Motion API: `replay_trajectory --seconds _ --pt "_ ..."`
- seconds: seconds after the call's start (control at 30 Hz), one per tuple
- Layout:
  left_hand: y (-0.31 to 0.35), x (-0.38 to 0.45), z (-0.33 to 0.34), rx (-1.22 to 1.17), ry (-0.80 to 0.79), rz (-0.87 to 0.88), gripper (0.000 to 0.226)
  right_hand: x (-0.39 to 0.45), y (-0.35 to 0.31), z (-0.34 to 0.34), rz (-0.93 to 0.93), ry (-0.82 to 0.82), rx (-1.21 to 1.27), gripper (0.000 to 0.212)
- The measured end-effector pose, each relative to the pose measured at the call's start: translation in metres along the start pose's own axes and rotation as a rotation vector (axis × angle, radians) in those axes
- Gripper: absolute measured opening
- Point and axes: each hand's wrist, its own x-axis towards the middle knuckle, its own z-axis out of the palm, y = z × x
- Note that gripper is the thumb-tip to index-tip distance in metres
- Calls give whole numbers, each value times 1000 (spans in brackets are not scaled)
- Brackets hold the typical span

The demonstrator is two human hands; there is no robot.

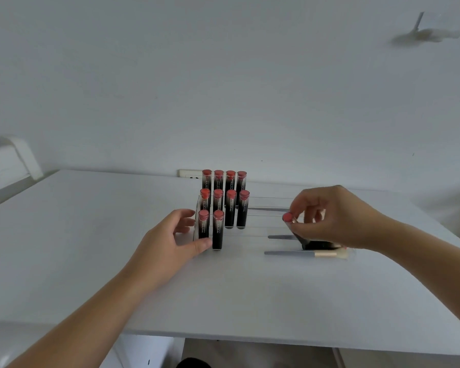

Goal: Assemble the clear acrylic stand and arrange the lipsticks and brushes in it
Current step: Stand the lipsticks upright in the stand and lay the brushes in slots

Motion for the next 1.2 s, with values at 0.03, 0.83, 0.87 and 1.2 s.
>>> replay_trajectory --seconds 0.03,0.83,0.87,1.2 --pt "0 0 0 0 -1 0 68 2 -5 6 -13 20 32 10" --pt "0 -2 1 -11 1 13 64 15 -33 112 -12 362 194 20" --pt "0 -2 1 -8 2 15 65 14 -32 113 -10 343 181 24" --pt "3 -2 0 6 -7 15 53 13 -32 122 -14 330 140 38"
